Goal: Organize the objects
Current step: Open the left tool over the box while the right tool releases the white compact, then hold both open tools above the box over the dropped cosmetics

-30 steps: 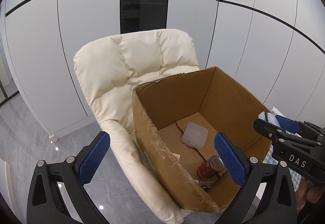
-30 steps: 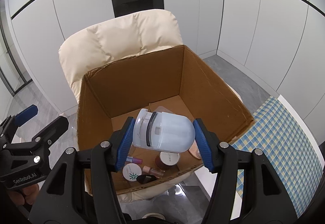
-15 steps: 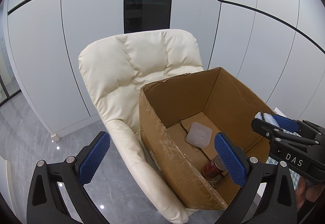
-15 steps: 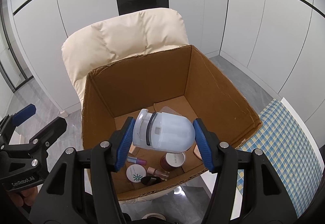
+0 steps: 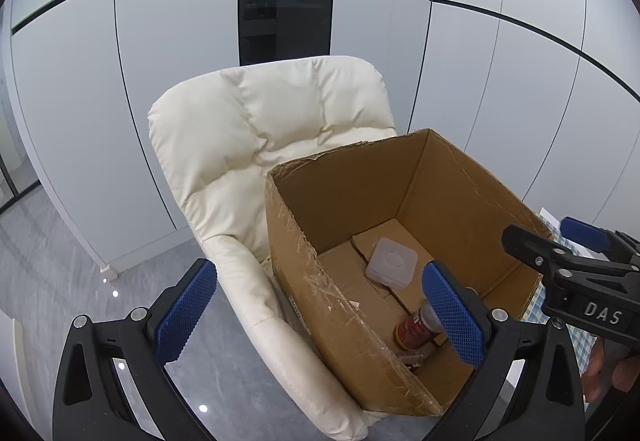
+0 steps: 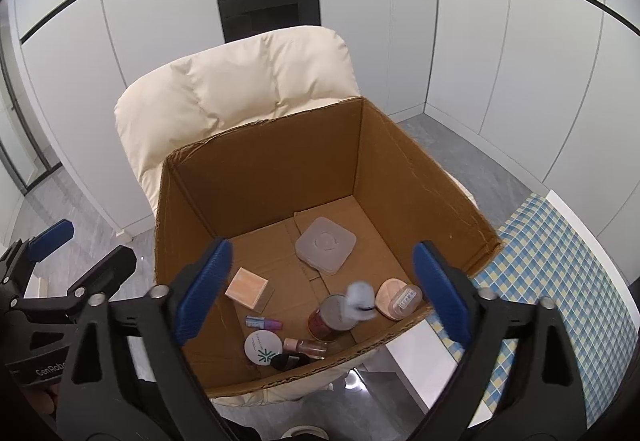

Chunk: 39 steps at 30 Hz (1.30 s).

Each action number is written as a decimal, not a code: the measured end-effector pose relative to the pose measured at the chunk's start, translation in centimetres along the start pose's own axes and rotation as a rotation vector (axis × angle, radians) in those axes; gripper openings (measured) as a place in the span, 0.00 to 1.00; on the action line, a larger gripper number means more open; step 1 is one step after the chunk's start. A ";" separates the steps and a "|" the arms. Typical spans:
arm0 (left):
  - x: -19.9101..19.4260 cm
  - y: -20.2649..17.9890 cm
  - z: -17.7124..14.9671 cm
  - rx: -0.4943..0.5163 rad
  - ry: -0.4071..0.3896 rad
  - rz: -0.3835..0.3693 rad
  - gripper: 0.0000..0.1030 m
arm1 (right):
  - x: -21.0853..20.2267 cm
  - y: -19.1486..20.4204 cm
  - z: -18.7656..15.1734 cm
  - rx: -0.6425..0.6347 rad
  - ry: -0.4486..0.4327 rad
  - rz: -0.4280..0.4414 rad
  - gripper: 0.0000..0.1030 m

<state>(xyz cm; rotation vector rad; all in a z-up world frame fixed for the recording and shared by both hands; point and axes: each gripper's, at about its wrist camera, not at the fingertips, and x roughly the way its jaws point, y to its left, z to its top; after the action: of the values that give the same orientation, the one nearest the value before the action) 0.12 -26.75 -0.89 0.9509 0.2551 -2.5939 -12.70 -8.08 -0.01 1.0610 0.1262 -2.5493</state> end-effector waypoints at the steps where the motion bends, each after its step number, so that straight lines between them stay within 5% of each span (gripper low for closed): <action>1: 0.0 -0.1 0.0 0.000 0.000 0.001 1.00 | 0.0 -0.1 0.0 0.007 -0.002 -0.001 1.00; 39: 2.0 -8.0 0.0 0.067 0.036 -0.070 1.00 | -2.7 -8.4 -1.9 0.105 -0.008 -0.108 1.00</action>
<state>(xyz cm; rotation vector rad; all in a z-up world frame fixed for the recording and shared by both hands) -4.47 -19.96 -1.84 1.0303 0.2165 -2.6660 -12.88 0.96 0.03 1.1103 0.0486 -2.6826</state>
